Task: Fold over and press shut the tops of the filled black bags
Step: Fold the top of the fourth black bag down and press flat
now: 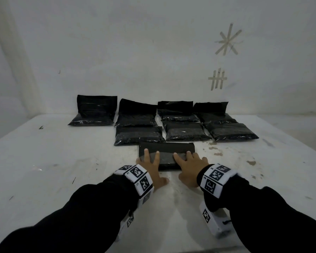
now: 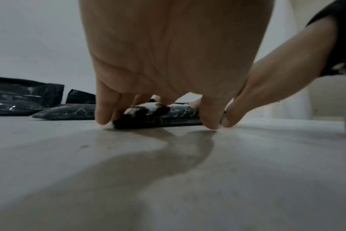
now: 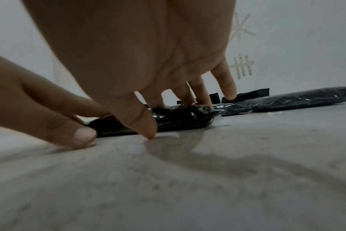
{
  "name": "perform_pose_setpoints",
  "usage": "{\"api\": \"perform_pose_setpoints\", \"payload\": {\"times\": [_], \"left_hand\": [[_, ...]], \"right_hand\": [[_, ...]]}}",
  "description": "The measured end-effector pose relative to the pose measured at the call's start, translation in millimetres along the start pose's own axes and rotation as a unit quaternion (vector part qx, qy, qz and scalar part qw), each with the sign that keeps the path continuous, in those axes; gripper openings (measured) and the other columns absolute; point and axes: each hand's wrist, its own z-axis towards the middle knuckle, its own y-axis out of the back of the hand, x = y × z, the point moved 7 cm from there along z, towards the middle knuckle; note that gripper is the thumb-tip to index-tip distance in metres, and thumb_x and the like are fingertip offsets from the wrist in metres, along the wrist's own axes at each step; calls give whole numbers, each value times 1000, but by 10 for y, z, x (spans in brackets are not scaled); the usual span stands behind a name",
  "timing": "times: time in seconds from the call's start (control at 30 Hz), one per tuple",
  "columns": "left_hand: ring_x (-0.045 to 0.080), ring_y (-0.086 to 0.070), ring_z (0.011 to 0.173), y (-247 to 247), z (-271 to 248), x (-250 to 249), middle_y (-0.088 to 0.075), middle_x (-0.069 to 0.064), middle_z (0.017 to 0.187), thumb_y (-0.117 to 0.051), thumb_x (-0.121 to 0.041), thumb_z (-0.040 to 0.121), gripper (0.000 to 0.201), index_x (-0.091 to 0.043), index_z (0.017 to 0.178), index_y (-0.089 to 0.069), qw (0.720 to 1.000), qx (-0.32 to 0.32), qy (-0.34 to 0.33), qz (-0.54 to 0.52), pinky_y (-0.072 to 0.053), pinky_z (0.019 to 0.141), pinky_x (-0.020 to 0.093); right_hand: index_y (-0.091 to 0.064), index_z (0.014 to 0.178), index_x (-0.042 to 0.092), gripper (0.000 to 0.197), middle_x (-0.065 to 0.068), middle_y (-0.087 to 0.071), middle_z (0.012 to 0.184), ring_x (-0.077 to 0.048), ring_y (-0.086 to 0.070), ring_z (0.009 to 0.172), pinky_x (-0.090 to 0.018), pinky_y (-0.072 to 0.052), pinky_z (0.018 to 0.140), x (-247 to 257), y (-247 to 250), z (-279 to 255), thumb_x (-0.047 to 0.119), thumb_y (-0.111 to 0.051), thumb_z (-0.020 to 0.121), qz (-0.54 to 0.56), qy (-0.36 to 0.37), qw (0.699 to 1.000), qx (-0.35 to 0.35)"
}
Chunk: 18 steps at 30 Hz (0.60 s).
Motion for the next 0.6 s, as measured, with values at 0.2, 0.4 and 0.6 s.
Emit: {"api": "perform_pose_setpoints", "payload": {"times": [0.2,0.4,0.6], "left_hand": [[41,10,143,-27,51,-31,20,14,156,-39,-87,67,118,-19,151,11,996,1,4,84,-2,114,54],[30,7,146,50,96,-187,11,16,157,-46,-80,72,121,-4,149,9,994,-39,-13,104,-1,118,48],[31,13,145,-24,90,-170,18,15,156,-54,-75,72,120,-14,150,14,998,-10,-43,48,-2,119,44]], "right_hand": [[-6,150,9,80,-11,-5,157,-32,-6,144,-48,-14,115,156,79,3,38,-50,91,-54,29,994,-89],[14,150,15,101,-14,3,159,-32,-3,146,-46,-11,119,189,17,19,41,-60,86,4,55,998,-42],[-4,151,14,81,-13,4,158,-33,2,145,-53,-12,115,217,76,-14,39,-52,91,-74,57,992,-79]]}}
